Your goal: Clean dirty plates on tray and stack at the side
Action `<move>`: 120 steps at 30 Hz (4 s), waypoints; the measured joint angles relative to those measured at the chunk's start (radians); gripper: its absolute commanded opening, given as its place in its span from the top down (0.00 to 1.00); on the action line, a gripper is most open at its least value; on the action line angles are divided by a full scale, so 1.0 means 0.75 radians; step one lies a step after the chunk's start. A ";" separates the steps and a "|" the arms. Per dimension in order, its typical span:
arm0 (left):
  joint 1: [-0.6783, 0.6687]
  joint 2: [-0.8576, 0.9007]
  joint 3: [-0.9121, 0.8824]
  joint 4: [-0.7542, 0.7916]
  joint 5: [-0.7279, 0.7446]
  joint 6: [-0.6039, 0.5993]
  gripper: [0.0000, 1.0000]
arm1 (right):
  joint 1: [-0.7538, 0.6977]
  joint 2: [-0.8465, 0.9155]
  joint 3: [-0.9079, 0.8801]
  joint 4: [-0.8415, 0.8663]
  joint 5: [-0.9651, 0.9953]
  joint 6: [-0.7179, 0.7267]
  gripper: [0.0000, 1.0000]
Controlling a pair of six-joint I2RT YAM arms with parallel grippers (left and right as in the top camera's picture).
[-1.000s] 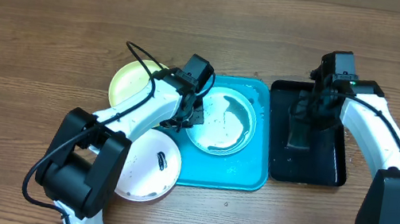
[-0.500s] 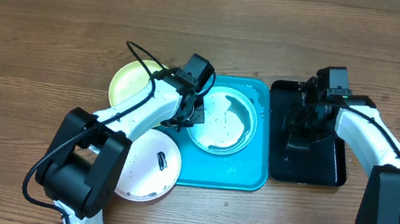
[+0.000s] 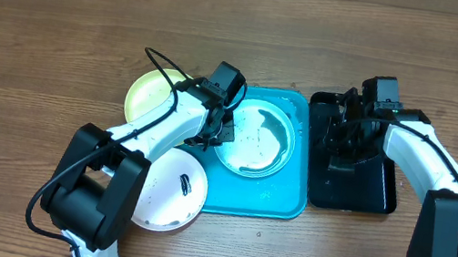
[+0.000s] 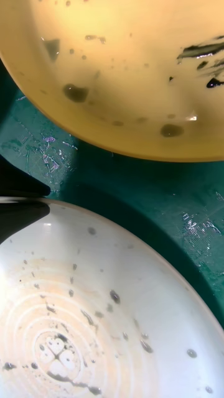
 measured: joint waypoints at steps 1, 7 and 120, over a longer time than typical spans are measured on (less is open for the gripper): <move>0.000 0.000 0.000 0.001 0.003 0.000 0.95 | 0.000 0.000 0.000 -0.001 -0.003 -0.001 0.96; -0.001 0.001 -0.001 0.005 0.014 0.000 0.83 | 0.000 0.000 0.000 -0.011 -0.009 -0.001 0.96; -1.057 0.018 0.497 0.169 -1.462 0.680 0.96 | -0.429 -0.039 0.594 -0.438 0.555 0.034 0.00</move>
